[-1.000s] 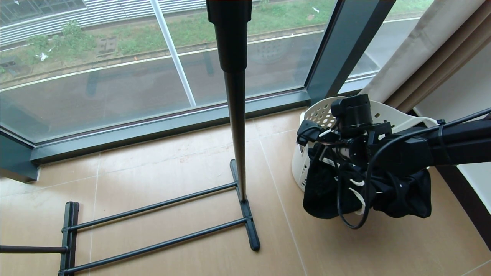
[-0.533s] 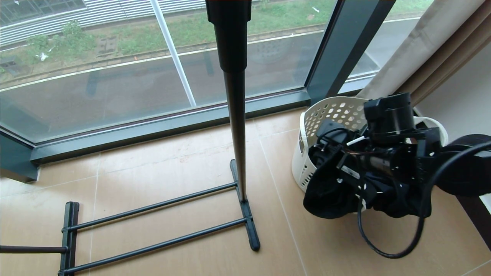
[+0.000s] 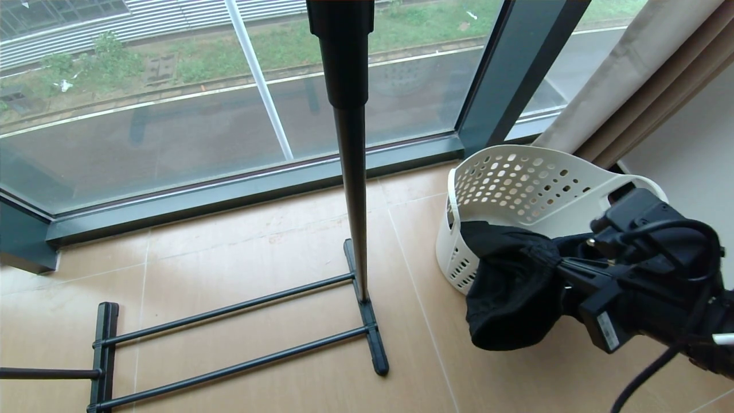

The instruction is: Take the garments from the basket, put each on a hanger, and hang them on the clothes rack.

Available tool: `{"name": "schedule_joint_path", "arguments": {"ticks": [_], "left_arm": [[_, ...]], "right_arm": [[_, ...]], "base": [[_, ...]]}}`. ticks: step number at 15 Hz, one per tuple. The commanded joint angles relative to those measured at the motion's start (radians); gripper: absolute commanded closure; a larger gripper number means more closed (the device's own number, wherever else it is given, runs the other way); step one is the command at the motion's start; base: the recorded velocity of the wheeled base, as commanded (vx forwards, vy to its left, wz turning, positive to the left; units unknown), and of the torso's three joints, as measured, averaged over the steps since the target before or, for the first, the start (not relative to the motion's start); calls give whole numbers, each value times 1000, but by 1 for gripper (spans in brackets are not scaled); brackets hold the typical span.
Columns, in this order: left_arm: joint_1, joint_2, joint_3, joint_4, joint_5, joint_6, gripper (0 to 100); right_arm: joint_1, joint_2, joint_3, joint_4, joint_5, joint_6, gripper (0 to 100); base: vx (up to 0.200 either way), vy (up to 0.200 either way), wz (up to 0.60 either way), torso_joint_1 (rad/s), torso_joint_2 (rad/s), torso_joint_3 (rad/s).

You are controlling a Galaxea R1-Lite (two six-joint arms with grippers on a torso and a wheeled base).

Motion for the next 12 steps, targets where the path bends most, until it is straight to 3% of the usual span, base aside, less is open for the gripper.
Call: {"name": "schedule_joint_path", "arguments": {"ticks": [1,6,12], "left_arm": [[0,1,0,-1,2,0,0],[0,1,0,1,1,0,0],[0,1,0,-1,2,-2,0]], "right_arm": [[22,-118,102,-119,39,19,100],[-81,-100,96,-182,54,19,100],[-87,-102,97,-181,57,19,100]], "base": [[0,0,0,0,0,0],[0,0,0,0,0,0],[0,0,0,1,6,180]]}}
